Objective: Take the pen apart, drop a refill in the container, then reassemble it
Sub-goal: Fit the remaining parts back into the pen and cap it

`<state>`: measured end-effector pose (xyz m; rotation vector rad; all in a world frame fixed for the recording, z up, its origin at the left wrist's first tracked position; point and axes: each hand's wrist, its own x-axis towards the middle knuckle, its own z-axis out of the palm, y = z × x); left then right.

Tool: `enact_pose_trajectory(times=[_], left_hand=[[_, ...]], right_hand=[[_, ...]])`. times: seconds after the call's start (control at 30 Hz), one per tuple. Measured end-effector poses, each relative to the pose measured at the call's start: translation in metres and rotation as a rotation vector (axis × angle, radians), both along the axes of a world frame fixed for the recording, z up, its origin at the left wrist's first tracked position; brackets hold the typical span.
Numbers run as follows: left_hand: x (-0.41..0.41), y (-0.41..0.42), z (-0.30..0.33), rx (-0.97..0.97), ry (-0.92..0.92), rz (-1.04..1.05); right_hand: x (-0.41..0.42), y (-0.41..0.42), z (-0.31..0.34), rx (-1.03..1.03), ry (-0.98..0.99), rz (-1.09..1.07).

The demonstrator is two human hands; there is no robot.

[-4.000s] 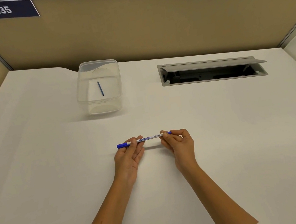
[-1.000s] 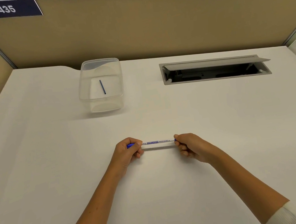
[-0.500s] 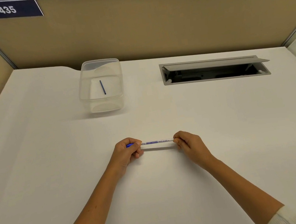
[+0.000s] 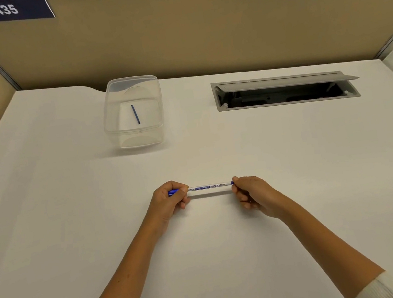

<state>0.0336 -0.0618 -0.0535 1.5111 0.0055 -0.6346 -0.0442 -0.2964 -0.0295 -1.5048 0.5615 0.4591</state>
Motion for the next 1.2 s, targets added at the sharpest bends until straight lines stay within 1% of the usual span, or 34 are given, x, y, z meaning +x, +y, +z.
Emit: enact_pose_trajectory(times=[0.13, 0.23, 0.3, 0.5, 0.63, 0.8, 0.93, 1.0, 1.03, 1.2], left_hand=[[-0.001, 0.000, 0.000, 0.001, 0.002, -0.001], [0.000, 0.001, 0.001, 0.010, 0.008, -0.006], [0.000, 0.001, 0.000, 0.014, 0.010, -0.010], [0.001, 0.002, -0.002, -0.038, 0.040, 0.005], [0.002, 0.003, -0.002, -0.082, 0.084, 0.022], [0.002, 0.003, -0.002, -0.112, 0.131, 0.030], [0.002, 0.005, -0.001, -0.117, 0.143, 0.030], [0.003, 0.005, -0.001, -0.112, 0.140, 0.028], [0.003, 0.005, -0.001, -0.107, 0.135, 0.026], [0.000, -0.001, 0.000, -0.086, 0.096, 0.027]], right_hand=[[0.005, 0.002, 0.001, 0.032, 0.107, -0.038], [0.007, 0.002, 0.003, 0.019, 0.123, -0.020], [0.008, 0.002, 0.004, -0.011, 0.099, 0.018], [0.003, 0.001, 0.003, -0.160, -0.164, 0.103], [-0.001, 0.004, -0.003, -0.373, -0.299, 0.133], [-0.004, 0.005, -0.011, -0.623, -0.547, 0.145], [-0.005, 0.005, -0.016, -0.743, -0.653, 0.177], [-0.006, 0.004, -0.018, -0.724, -0.655, 0.183], [-0.007, 0.005, -0.018, -0.675, -0.625, 0.176], [-0.008, 0.004, -0.011, -0.352, -0.367, 0.098]])
